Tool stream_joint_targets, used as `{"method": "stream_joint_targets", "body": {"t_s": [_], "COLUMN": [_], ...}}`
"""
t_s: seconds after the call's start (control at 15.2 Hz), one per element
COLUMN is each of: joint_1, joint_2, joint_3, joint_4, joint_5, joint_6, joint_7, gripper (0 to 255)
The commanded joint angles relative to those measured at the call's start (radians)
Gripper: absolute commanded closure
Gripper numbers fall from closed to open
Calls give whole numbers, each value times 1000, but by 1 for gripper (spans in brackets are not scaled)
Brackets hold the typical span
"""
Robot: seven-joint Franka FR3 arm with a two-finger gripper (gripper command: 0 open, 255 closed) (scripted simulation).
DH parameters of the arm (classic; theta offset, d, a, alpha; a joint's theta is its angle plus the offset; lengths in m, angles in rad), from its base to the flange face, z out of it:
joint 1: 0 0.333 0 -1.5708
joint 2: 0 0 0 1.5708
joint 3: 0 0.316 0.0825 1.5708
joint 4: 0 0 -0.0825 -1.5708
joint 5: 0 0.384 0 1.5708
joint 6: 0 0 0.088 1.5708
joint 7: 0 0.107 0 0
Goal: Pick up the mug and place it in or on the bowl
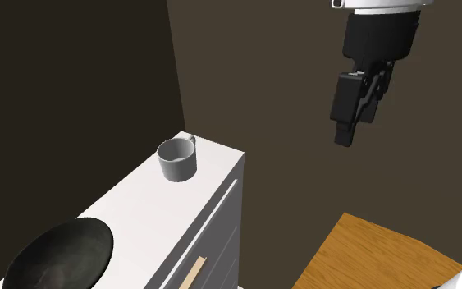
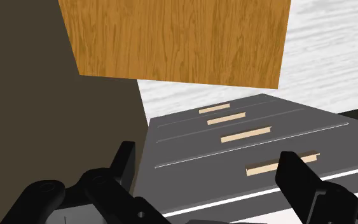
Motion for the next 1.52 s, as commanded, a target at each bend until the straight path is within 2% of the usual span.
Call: {"method": "stream_joint_targets", "body": {"t_s": [0.0, 0.73, 1.12, 1.45], "joint_1": [0, 32, 43, 54], "joint_2": [0, 365, 584, 770], "joint_3": [0, 88, 129, 155], "joint_4": [0, 92, 210, 343], "joint_5": [0, 19, -4, -42], "joint_6": [0, 315, 436, 504], "joint_7": [0, 63, 106, 148], "gripper": [0, 0, 0, 0]}}
